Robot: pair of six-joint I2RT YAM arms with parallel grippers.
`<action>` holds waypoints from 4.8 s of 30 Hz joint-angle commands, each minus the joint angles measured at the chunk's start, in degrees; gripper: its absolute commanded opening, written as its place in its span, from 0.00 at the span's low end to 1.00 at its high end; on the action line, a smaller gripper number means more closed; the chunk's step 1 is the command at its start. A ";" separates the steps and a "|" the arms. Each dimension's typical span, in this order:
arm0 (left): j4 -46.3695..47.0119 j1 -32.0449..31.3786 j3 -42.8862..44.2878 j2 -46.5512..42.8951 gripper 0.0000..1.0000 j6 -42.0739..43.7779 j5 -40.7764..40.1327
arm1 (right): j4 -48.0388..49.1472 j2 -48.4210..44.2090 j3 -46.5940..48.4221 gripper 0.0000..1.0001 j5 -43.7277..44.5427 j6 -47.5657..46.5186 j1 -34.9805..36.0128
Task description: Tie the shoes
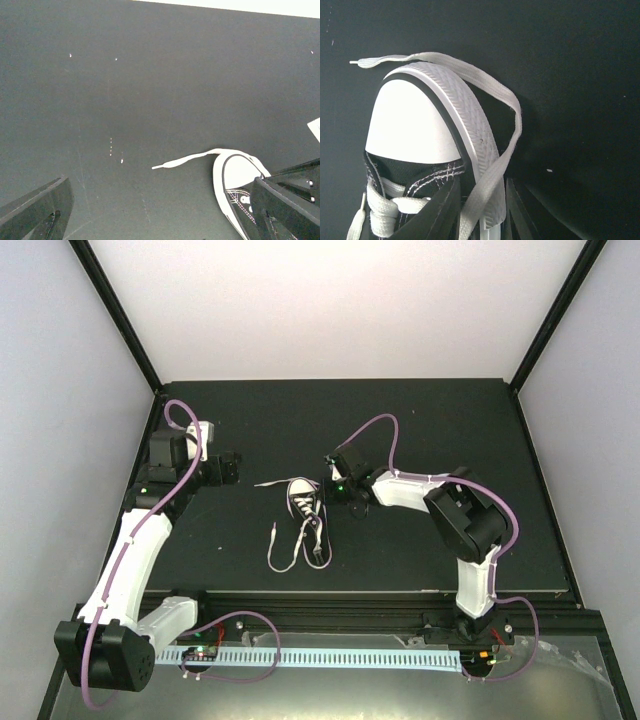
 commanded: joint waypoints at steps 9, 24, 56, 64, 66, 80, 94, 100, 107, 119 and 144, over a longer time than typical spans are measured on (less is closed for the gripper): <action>1.43 -0.24 0.24 -0.10 0.99 0.45 0.86 | -0.66 -8.35 -3.51 0.02 2.78 -2.19 -0.31; 4.34 -8.36 23.81 13.39 0.99 -7.13 14.54 | -1.65 -30.06 -30.62 0.07 -0.40 6.13 9.66; 4.74 -7.50 18.61 12.61 0.99 -2.04 6.75 | -16.08 -1.28 2.78 0.36 16.14 -16.33 4.99; 4.77 -6.95 18.57 12.66 0.99 -2.18 7.29 | -12.57 0.95 2.88 0.15 17.06 -16.24 4.99; 4.83 -6.82 18.41 12.67 0.99 -2.22 7.12 | -12.33 0.04 2.37 0.03 18.32 -15.10 4.93; 5.76 -6.79 17.55 13.81 0.99 -3.47 8.23 | -15.42 -29.65 -21.32 0.02 28.27 -2.24 3.03; 1.94 -17.68 -3.33 6.22 0.92 -15.37 -4.04 | -17.15 -49.80 -31.10 0.56 28.36 0.99 3.06; 0.55 -27.27 -20.77 -1.99 0.70 -27.78 -10.32 | -15.95 -51.23 -30.15 0.75 27.24 -0.32 2.95; -1.30 -34.48 -29.29 -4.14 0.52 -36.22 -11.64 | -12.34 -49.96 -30.92 0.79 24.61 -0.31 2.97; 3.99 -40.47 -30.61 0.64 0.51 -39.09 -13.48 | -9.91 -48.95 -33.52 0.80 22.38 1.39 2.99; 12.81 -45.46 -22.52 -2.84 0.02 -25.88 -21.50 | -1.32 -45.09 -30.18 0.89 11.55 -0.14 2.99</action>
